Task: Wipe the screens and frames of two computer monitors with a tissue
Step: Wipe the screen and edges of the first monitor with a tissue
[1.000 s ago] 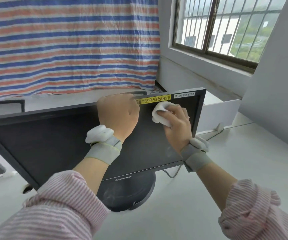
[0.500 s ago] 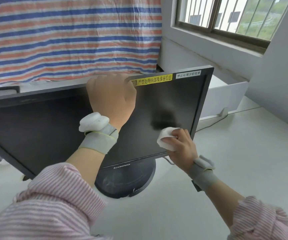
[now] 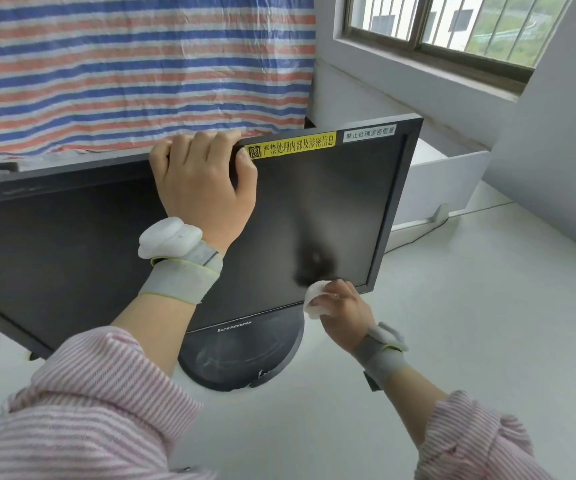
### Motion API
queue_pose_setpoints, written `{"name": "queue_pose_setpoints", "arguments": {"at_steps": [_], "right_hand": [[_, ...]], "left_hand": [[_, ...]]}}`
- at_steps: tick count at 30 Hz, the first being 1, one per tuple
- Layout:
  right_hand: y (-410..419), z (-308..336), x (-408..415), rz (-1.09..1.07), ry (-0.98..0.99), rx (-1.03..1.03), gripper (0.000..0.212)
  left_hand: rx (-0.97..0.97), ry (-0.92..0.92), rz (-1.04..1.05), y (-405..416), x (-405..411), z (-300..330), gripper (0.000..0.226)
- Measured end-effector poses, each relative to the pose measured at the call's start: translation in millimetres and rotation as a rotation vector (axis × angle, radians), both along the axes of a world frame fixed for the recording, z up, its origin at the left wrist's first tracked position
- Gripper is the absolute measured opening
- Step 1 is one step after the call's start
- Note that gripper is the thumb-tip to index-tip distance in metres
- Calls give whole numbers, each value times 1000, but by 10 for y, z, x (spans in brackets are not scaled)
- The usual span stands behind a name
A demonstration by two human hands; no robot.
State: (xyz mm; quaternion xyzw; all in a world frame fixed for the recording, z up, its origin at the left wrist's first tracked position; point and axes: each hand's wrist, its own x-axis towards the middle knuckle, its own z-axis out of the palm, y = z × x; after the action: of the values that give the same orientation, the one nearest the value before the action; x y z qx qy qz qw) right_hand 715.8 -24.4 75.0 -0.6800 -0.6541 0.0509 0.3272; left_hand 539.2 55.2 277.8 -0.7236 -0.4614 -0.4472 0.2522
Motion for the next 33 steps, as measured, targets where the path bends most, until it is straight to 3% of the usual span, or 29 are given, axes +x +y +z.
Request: {"name": "queue_pose_setpoints", "arguments": {"at_steps": [3,8,12,17,22,26,28,30,33], "right_hand": [[-39,236,179,-111,39,213,19],[93,540,386,-280,265,432,28],[219,169,157,-278,244,271,27],[9,-138,-149,34,216,96,26],[-52,22,282,-318,316,178,33],[85,114,306,-478,394,85,27],[128,55,108,-409,371,-41,32],[111,-7,-113,-179,267,-161,34],[-25,88,-248,-43,306,-118,35]], "left_hand": [[-23,-11,13,-7,2,-11,35],[-33,-20,9,-13,6,-4,34],[-20,-13,10,-2,7,-22,35],[-14,3,11,1,4,-36,33],[-30,-14,21,-8,3,-17,33],[-36,-6,14,-7,10,-12,34],[-37,6,16,1,4,-17,34],[-31,9,17,1,6,-18,33],[-33,22,11,-7,4,-15,32]]}}
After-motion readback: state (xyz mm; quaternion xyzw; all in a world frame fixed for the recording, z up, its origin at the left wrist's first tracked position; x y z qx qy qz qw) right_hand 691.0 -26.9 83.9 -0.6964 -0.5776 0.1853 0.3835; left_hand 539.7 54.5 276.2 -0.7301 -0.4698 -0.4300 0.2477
